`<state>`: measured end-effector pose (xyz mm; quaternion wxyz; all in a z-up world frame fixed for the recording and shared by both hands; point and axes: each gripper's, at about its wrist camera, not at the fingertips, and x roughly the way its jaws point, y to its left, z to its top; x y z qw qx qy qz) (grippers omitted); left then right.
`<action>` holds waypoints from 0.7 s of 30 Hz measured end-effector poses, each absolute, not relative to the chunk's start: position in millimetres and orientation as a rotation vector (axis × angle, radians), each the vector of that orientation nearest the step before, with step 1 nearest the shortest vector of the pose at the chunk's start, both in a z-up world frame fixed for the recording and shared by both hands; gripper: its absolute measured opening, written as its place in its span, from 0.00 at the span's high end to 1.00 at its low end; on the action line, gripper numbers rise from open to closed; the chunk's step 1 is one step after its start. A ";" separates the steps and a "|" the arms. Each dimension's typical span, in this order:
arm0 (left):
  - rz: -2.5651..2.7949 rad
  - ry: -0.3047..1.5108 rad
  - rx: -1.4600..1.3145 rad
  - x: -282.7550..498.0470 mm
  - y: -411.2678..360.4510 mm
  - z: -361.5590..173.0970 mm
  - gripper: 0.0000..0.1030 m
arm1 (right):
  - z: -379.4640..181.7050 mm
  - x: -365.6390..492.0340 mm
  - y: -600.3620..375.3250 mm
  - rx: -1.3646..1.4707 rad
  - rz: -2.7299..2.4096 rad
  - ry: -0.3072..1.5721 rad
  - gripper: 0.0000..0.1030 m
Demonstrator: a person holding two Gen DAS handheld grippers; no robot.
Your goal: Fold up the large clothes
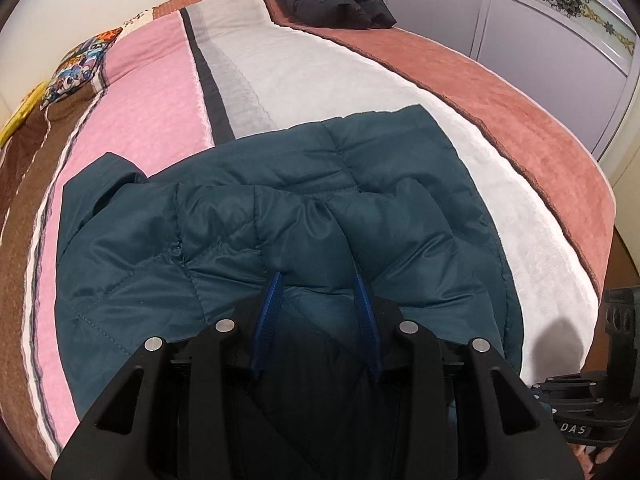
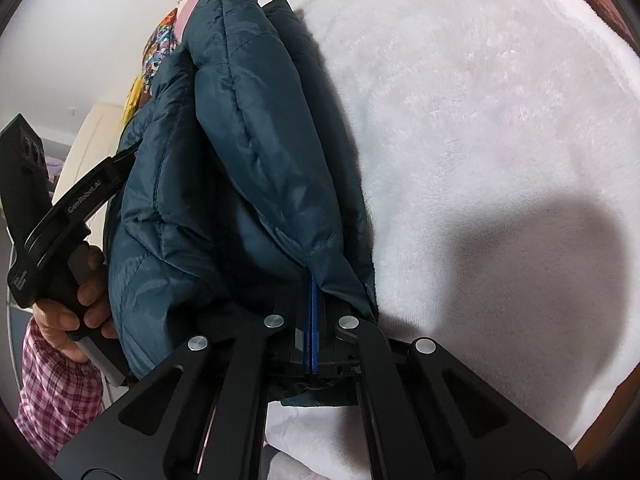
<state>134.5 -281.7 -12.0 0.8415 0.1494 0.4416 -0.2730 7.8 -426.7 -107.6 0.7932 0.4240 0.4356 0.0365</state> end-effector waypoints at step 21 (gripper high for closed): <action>-0.597 0.890 0.194 108.8 -258.3 31.1 0.51 | -85.5 6.3 -405.2 0.851 -0.014 0.978 1.00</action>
